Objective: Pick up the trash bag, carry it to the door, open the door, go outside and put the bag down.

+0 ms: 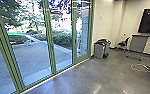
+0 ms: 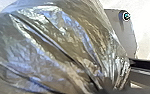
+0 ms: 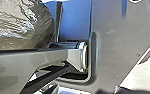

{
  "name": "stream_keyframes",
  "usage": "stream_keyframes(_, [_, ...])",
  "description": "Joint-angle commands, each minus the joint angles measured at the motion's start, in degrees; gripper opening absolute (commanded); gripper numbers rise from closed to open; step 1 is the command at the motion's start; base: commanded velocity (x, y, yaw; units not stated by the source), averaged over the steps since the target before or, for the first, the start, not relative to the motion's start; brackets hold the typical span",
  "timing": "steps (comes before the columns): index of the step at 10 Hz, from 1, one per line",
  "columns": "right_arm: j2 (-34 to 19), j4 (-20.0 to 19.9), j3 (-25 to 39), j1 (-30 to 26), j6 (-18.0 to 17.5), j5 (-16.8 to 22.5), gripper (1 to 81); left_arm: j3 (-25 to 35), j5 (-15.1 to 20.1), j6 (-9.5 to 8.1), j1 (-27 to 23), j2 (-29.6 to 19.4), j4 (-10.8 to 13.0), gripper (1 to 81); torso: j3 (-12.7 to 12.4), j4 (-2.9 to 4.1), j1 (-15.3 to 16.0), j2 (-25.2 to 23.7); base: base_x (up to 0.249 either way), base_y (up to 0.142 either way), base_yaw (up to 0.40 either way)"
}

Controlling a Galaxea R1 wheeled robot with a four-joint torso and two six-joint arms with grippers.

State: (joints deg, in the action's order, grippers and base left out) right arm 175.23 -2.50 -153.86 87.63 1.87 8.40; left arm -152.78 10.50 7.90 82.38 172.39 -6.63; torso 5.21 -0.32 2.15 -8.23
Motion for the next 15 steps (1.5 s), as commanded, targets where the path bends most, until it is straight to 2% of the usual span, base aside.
stream_keyframes(1, [1.03, 0.3, 0.67, -2.85, 0.42, 3.55, 81.1, 0.2, 3.57, 0.54, -3.59, 0.07, -0.05, 1.0, 0.0, 0.0, 0.0, 0.0, 0.149, -0.092, 0.0])
stream_keyframes(6, [1.03, 0.21, 0.41, -2.76, 0.42, 3.47, 81.1, 0.2, 3.57, 0.54, -3.59, 0.07, -0.05, 1.0, 0.0, 0.0, 0.0, 0.0, 0.149, -0.078, 0.0])
stream_keyframes(15, [1.03, 0.21, 0.41, -2.76, 0.42, 3.47, 81.1, 0.2, 3.57, 0.54, -3.59, 0.15, -0.05, 1.0, 0.0, 0.0, -0.02, 0.0, 0.149, 0.0, 0.0])
